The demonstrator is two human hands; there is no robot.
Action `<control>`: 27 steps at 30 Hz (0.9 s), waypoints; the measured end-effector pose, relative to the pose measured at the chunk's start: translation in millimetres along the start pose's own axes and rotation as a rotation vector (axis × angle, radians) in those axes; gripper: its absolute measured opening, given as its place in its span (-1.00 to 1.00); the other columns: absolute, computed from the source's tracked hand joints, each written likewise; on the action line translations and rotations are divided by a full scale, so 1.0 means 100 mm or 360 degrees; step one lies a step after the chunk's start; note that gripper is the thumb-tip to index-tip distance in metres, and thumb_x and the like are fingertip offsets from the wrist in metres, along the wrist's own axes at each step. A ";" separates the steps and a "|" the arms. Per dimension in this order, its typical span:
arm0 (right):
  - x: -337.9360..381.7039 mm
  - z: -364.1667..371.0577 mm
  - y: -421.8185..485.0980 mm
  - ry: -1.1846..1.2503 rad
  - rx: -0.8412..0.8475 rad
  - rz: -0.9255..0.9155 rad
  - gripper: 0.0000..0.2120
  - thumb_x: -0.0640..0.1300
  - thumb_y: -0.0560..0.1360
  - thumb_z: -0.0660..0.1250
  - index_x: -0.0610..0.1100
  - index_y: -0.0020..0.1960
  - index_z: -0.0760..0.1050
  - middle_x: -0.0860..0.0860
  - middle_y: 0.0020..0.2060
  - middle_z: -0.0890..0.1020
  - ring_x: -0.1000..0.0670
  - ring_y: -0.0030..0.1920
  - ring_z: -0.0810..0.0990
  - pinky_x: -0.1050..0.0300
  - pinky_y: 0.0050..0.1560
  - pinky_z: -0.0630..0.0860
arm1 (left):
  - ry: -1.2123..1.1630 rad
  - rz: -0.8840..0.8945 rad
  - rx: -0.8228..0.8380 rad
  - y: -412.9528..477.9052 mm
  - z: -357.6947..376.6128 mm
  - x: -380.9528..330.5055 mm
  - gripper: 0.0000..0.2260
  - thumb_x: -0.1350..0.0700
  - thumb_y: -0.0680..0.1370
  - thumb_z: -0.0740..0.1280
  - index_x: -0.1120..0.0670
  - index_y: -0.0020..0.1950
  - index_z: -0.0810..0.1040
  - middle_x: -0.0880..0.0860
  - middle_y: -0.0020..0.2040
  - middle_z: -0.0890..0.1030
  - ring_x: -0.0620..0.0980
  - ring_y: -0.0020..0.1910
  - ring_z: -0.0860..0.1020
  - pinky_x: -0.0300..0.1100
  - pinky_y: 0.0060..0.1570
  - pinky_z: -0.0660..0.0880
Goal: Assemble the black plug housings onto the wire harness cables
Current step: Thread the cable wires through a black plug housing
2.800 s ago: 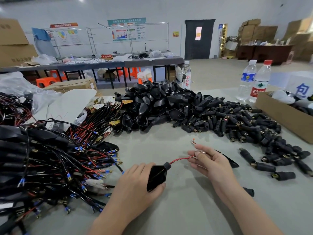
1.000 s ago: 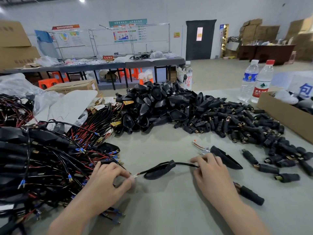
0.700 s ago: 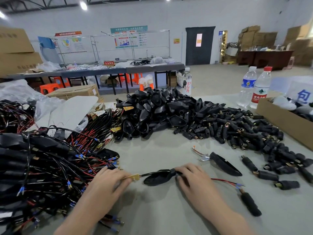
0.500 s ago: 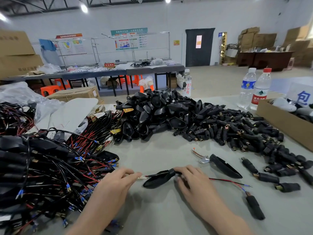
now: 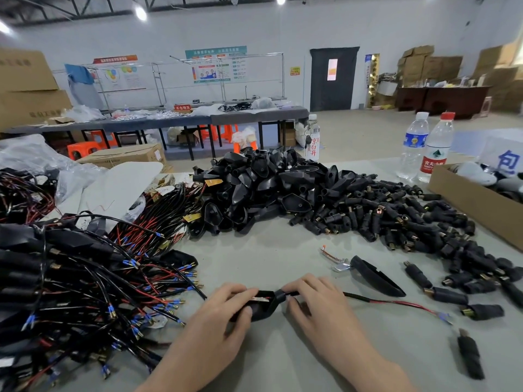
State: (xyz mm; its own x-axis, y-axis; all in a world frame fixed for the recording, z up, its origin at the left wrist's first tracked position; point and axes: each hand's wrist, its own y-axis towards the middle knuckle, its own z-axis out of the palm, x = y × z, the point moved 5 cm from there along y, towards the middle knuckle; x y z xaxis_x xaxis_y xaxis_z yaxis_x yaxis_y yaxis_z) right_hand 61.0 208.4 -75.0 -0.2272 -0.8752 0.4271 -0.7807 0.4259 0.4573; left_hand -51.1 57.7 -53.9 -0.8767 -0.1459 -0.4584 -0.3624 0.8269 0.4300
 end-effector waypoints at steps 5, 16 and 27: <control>-0.03 0.02 0.01 0.0034 0.0020 0.0023 -0.88 0.01 0.59 0.25 0.10 0.07 0.54 0.23 -0.04 0.57 0.09 -0.01 0.47 0.10 0.13 0.41 | -0.0096 -0.0049 -0.0040 -0.01 0.00 -0.04 -0.75 0.10 0.62 0.29 -0.03 0.29 0.58 -0.26 0.18 0.53 -0.29 0.21 0.47 -0.36 0.20 0.38; -0.04 0.02 -0.02 0.0130 0.0069 0.0076 -0.86 0.05 0.61 0.23 0.17 0.12 0.52 0.30 -0.06 0.52 0.19 0.01 0.40 0.25 0.18 0.29 | -0.0538 -0.0448 -0.0252 0.04 0.02 0.13 -0.80 0.31 0.52 0.43 0.00 -0.11 0.72 -0.11 -0.05 0.66 -0.21 -0.03 0.62 -0.39 0.02 0.49; -0.06 0.05 -0.01 0.0106 0.0124 0.0106 -0.84 0.05 0.61 0.23 0.16 0.13 0.55 0.32 -0.07 0.46 0.17 0.01 0.37 0.25 0.18 0.26 | -0.0381 -0.0319 -0.0069 0.01 0.07 0.14 -0.72 0.29 0.57 0.34 -0.10 0.01 0.68 -0.21 -0.04 0.54 -0.07 -0.07 0.55 -0.28 -0.13 0.44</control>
State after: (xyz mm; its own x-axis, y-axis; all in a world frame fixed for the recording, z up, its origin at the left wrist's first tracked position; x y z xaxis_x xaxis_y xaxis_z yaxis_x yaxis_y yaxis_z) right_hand 60.3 212.1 -81.6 -0.2427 -0.8273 0.5067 -0.8088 0.4610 0.3652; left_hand -61.1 60.4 -65.6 -0.6889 -0.1671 -0.7053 -0.5381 0.7698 0.3432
